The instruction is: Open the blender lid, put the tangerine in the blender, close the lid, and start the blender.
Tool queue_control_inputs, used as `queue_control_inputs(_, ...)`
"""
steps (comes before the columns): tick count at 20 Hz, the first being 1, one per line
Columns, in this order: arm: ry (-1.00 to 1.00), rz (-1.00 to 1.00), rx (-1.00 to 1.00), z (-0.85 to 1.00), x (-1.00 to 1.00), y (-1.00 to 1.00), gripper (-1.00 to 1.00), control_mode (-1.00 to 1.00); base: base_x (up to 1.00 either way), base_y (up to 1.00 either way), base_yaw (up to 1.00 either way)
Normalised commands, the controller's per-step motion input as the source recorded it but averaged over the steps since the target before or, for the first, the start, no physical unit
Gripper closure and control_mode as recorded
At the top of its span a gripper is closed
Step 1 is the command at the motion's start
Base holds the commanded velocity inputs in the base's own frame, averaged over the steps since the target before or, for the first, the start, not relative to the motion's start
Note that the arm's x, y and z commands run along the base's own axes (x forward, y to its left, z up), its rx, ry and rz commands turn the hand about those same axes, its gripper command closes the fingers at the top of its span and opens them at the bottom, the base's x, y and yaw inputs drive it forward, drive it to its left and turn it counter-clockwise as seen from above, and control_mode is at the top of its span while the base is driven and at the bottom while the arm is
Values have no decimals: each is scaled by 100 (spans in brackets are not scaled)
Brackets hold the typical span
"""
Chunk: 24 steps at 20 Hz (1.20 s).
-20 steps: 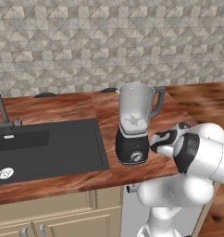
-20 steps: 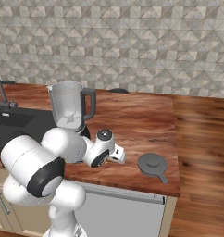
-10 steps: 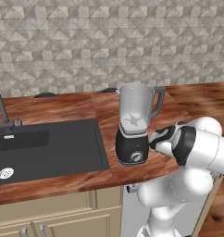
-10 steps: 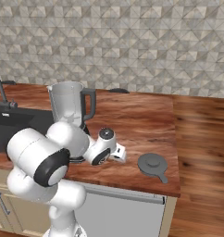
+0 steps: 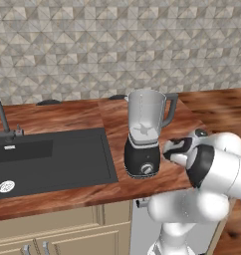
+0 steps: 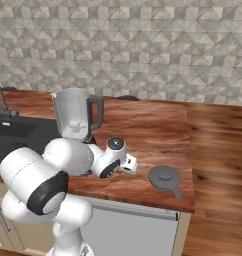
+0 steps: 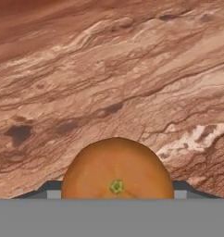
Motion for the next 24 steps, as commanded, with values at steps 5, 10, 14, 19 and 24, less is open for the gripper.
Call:
queue_control_inputs(5, -7, -2, -7, 81, -55, 3, 100, -100, 0, 0, 0)
queue_control_inputs(10, -1, 0, -2, 97, -43, 0, 100, -100, 0, 0, 0)
queue_control_inputs(14, 0, 0, 0, 100, -39, 0, 100, -100, 0, 0, 0)
queue_control_inputs(19, -1, 0, 0, 84, -49, 0, 100, -100, 0, 0, 0)
queue_control_inputs(24, -2, 0, 0, 80, -53, 0, 100, -100, 0, 0, 0)
